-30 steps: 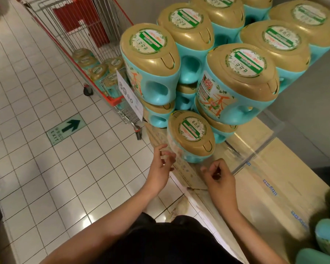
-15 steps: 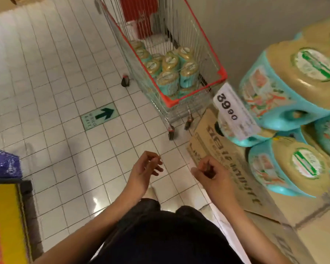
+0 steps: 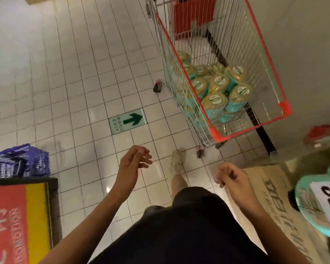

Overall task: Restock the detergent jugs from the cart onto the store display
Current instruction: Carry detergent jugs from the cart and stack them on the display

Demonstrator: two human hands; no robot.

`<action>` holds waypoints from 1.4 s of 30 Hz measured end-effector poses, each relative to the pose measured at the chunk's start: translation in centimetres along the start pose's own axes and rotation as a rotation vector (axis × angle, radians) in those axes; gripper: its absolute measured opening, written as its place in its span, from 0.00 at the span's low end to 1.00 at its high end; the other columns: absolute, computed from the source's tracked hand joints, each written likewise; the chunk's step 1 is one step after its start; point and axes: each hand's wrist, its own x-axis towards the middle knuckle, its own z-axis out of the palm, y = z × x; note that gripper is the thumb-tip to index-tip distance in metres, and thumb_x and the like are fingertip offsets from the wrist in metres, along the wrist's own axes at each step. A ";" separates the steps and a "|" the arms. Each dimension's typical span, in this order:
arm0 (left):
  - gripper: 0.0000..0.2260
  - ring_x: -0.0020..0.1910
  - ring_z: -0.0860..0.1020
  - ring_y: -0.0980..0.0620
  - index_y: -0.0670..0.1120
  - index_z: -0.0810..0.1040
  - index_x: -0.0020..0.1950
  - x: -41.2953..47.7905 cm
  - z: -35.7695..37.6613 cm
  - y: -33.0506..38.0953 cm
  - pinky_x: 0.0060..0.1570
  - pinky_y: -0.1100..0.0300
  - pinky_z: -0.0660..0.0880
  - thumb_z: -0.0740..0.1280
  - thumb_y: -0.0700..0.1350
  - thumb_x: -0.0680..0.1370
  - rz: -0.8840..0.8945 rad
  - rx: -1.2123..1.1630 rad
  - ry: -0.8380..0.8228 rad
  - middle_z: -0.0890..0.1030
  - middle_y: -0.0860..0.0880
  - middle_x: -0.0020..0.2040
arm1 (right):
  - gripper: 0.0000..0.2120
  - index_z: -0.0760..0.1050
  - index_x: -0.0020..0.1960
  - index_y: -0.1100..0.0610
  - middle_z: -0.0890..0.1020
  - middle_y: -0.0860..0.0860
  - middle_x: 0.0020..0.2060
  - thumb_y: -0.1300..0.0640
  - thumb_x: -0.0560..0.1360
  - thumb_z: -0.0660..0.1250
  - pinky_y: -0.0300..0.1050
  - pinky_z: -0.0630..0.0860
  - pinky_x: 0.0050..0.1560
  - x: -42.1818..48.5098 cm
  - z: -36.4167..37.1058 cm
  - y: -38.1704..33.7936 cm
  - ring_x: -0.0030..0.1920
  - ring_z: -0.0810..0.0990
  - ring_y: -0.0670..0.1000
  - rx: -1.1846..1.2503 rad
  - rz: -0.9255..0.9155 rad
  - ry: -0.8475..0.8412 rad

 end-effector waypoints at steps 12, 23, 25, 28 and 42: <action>0.11 0.47 0.84 0.45 0.42 0.80 0.55 23.4 -5.0 10.7 0.47 0.53 0.81 0.59 0.43 0.87 -0.075 0.195 0.036 0.84 0.45 0.49 | 0.04 0.77 0.48 0.63 0.82 0.48 0.34 0.64 0.81 0.69 0.38 0.78 0.37 29.1 3.2 -18.5 0.35 0.80 0.45 0.197 -0.052 -0.003; 0.11 0.46 0.83 0.44 0.41 0.80 0.52 54.1 -1.5 20.6 0.51 0.47 0.79 0.59 0.41 0.87 -0.056 0.324 -0.288 0.84 0.43 0.47 | 0.09 0.77 0.43 0.55 0.82 0.51 0.35 0.65 0.81 0.69 0.39 0.78 0.41 47.2 3.2 -24.7 0.34 0.79 0.45 0.230 0.113 0.257; 0.10 0.44 0.83 0.47 0.40 0.80 0.52 59.6 0.7 22.9 0.48 0.49 0.79 0.60 0.40 0.87 -0.053 0.331 -0.365 0.85 0.44 0.45 | 0.09 0.78 0.44 0.57 0.81 0.52 0.34 0.66 0.81 0.69 0.45 0.77 0.42 49.4 3.7 -25.1 0.35 0.79 0.48 0.288 0.183 0.342; 0.10 0.43 0.82 0.47 0.42 0.80 0.51 66.1 4.9 26.5 0.46 0.52 0.79 0.60 0.40 0.87 -0.019 0.368 -0.528 0.84 0.45 0.44 | 0.09 0.78 0.44 0.57 0.81 0.48 0.32 0.67 0.81 0.69 0.44 0.76 0.41 51.5 4.3 -25.7 0.34 0.78 0.48 0.372 0.240 0.463; 0.09 0.44 0.83 0.52 0.54 0.80 0.49 73.9 24.9 24.5 0.47 0.55 0.79 0.63 0.54 0.83 -0.021 0.766 -1.208 0.85 0.53 0.45 | 0.06 0.77 0.45 0.62 0.83 0.55 0.37 0.65 0.81 0.68 0.44 0.79 0.39 50.5 1.9 -21.0 0.37 0.81 0.50 0.616 0.361 0.924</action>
